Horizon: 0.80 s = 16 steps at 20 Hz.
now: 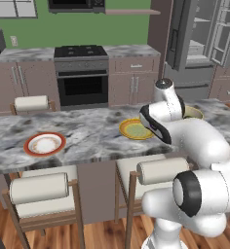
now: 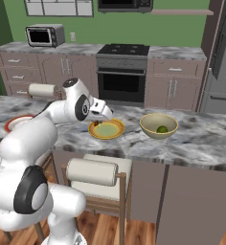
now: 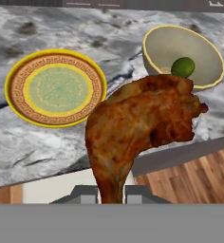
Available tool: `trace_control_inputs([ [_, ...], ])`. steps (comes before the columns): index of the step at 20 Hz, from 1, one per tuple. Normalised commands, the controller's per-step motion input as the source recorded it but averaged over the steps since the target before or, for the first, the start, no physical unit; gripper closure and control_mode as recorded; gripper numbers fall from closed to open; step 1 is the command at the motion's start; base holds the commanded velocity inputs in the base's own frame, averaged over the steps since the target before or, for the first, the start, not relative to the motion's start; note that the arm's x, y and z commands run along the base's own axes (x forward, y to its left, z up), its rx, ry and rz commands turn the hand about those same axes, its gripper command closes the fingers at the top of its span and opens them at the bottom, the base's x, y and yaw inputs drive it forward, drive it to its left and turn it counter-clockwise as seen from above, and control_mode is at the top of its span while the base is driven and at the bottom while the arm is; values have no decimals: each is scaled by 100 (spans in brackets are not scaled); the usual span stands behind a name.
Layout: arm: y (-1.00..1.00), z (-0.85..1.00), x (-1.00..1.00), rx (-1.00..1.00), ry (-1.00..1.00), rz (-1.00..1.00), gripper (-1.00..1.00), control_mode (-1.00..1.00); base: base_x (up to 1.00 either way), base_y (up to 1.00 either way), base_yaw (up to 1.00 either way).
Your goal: Pick the chicken drumstick and lime from their plates and place them in the bowl. Then put the bowl in the fridge.
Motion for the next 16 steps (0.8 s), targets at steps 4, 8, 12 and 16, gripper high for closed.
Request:
trace_control_inputs([
  [4,-75,13,0,0,0,0,100,-100,0,0,0],
  [8,-68,13,3,1,0,0,100,-100,0,0,0],
  [12,-67,12,3,2,0,0,100,-100,0,0,0],
  [16,-63,6,11,7,2,0,100,-100,0,0,0],
])
